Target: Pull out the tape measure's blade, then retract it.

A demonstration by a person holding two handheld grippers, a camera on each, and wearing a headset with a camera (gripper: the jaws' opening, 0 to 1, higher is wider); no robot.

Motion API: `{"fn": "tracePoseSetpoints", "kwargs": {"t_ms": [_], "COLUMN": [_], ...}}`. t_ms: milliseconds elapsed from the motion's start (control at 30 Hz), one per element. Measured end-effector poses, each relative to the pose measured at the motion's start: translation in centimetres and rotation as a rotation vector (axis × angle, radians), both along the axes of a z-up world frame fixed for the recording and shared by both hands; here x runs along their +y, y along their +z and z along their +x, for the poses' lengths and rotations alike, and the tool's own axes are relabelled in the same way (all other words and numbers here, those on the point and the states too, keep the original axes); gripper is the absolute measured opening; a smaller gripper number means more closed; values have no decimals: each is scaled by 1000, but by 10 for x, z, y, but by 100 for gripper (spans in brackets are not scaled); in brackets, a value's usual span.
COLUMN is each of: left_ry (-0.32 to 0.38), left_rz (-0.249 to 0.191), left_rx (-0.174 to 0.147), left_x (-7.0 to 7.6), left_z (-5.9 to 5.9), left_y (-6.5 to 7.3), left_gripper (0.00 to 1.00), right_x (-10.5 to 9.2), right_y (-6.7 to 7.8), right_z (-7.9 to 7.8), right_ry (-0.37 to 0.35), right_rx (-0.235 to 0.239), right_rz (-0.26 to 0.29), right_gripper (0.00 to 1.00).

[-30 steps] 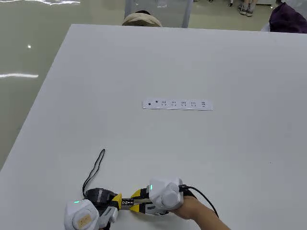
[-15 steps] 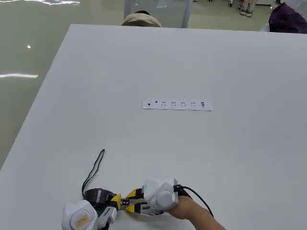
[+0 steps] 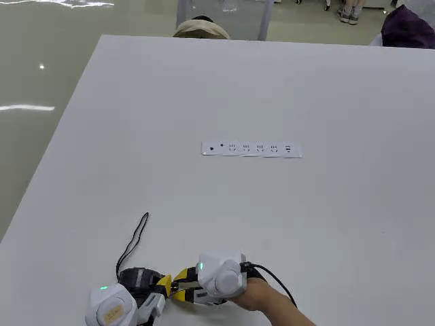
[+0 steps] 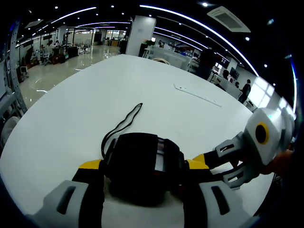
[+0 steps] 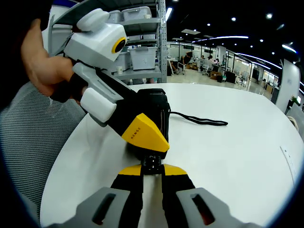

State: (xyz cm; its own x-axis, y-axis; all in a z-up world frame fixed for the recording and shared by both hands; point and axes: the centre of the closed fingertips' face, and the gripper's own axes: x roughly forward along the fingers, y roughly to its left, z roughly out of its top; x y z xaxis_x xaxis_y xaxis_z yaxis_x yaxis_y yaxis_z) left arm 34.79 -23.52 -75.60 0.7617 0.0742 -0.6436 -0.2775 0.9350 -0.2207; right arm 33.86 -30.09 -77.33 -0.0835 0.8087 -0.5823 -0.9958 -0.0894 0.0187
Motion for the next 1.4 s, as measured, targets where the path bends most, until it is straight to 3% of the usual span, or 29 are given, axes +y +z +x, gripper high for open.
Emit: {"fn": "tracePoseSetpoints", "kwargs": {"t_ms": [367, 1400], "left_ry": [3, 17], "left_rz": [-9, -1], "left_rx": [-1, 1], "left_x": [1, -1], "left_z": [0, 0], "left_y": [0, -4], "left_gripper": [64, 65], "right_x": [9, 8], "right_y": [1, -6], "right_z": [-1, 0], "right_ry": [8, -16], "right_rx": [-9, -5], "right_rz": [3, 3], "right_gripper": [13, 13]}}
